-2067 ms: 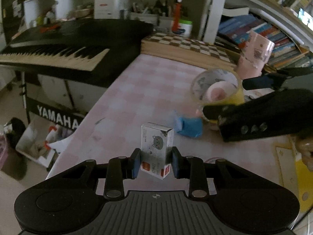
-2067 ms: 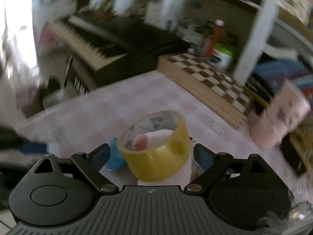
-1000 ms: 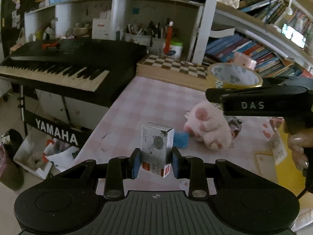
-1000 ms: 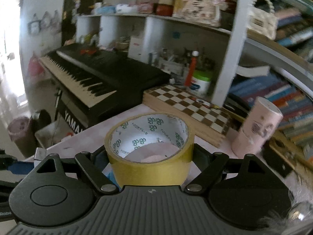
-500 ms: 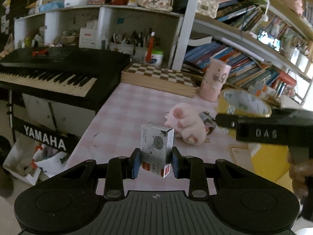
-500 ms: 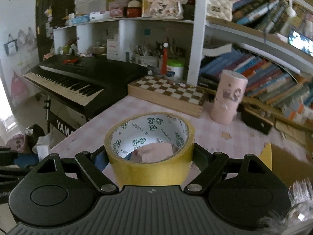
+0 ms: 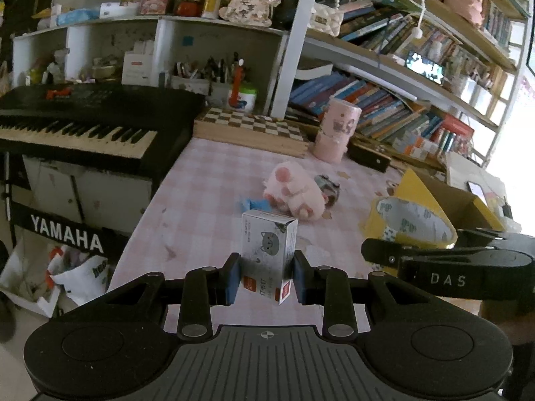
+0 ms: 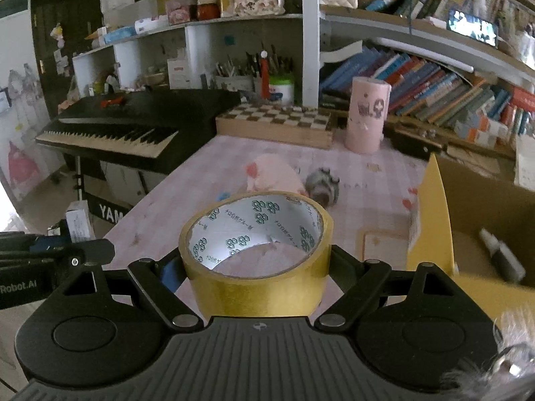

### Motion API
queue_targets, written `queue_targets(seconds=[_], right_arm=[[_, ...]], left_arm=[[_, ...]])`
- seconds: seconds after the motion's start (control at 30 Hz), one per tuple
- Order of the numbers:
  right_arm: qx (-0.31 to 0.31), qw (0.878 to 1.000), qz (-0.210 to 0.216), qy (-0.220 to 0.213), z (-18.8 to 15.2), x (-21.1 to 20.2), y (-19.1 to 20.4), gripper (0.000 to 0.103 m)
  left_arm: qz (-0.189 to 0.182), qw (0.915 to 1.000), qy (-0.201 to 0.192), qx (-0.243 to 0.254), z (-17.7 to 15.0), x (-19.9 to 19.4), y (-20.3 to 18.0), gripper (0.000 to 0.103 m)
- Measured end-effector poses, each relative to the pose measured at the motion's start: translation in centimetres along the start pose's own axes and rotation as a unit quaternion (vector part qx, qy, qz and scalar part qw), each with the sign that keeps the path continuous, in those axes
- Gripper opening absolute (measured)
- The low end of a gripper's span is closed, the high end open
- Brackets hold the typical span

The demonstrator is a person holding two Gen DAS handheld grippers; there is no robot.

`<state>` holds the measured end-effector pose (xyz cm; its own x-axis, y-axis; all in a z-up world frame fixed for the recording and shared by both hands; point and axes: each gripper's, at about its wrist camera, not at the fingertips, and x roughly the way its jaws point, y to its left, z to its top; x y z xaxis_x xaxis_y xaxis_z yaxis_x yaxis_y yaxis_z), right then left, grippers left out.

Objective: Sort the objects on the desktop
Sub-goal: 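Carry the small box and tape roll with both tools to the yellow box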

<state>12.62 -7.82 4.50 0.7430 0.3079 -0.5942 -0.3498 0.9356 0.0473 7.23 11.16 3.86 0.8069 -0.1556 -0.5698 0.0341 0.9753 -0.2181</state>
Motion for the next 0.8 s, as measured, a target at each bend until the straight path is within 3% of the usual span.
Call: queue_targets(seconds=[0.53,0.8], right_arm=[[0.069,0.997,-0.027,0.038,-7.3,-5.4,2.3,0.084],[0.116,0.989,-0.069,0.054,-10.1,-8.0,0.8,0.084]], left_arm=[[-0.045,0.9976,0.034,0.04,-4.1,-3.7,-0.8,0.03],[-0.095,0.9913,0.06,0.068,-5.2,-3.1,-3.1,0.03]])
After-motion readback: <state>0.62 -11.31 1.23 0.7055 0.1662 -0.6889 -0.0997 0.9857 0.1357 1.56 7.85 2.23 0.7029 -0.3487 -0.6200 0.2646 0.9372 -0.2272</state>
